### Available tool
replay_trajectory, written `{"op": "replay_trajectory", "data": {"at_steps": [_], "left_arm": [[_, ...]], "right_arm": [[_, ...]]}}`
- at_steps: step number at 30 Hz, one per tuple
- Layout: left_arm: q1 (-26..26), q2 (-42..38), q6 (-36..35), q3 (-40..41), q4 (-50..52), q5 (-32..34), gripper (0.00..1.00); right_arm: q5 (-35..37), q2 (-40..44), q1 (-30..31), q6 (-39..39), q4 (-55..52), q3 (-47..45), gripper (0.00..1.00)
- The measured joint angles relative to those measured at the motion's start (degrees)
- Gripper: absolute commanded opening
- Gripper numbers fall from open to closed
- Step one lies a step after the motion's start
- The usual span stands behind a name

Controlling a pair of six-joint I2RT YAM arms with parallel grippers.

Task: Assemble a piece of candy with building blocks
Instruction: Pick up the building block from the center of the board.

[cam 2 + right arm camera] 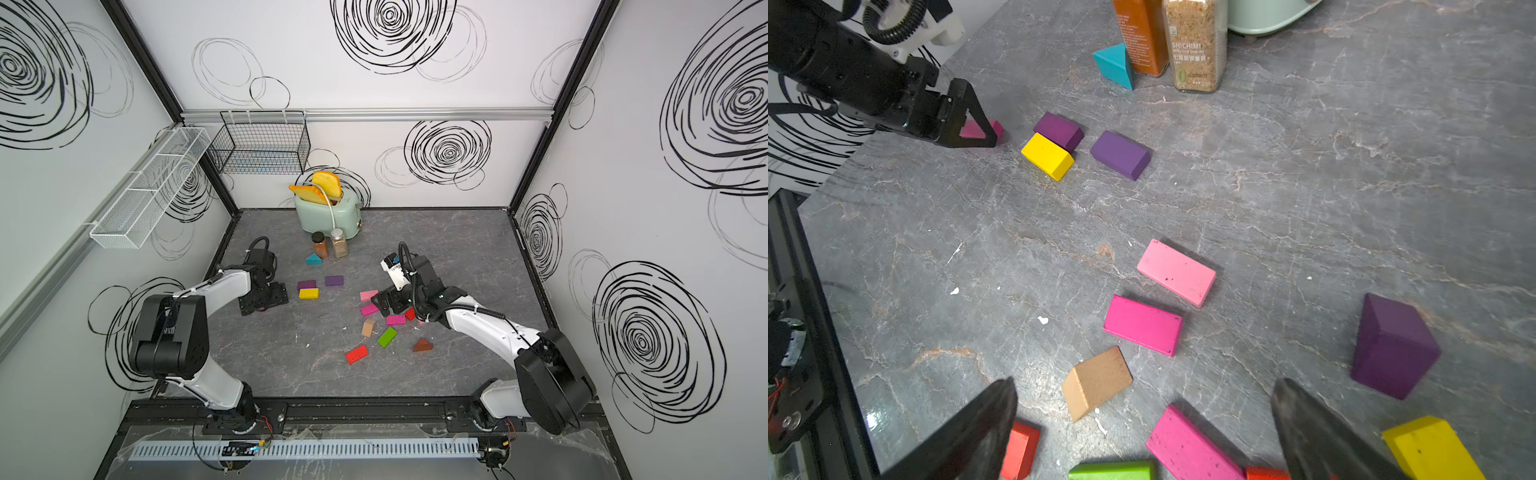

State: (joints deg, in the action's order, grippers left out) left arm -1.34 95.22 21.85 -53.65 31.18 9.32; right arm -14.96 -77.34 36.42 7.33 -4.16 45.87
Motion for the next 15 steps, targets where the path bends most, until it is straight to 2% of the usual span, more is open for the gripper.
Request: {"op": "replay_trajectory", "data": {"at_steps": [7,13,15], "left_arm": [[-1.51,0.9,-1.01,0.15,-2.71,-1.95,0.81],[-1.77,1.88,-1.42,0.31,-4.31,-3.52,0.54],[-1.81,1.88,-1.51,0.31,-4.44,-3.67,0.49]], "right_arm": [[0.66,0.09,0.0,0.0,0.2,0.0,0.99],[1.18,0.09,0.0,-0.02,0.26,0.0,0.99],[1.44,0.09,0.0,-0.04,0.26,0.0,0.99]]}}
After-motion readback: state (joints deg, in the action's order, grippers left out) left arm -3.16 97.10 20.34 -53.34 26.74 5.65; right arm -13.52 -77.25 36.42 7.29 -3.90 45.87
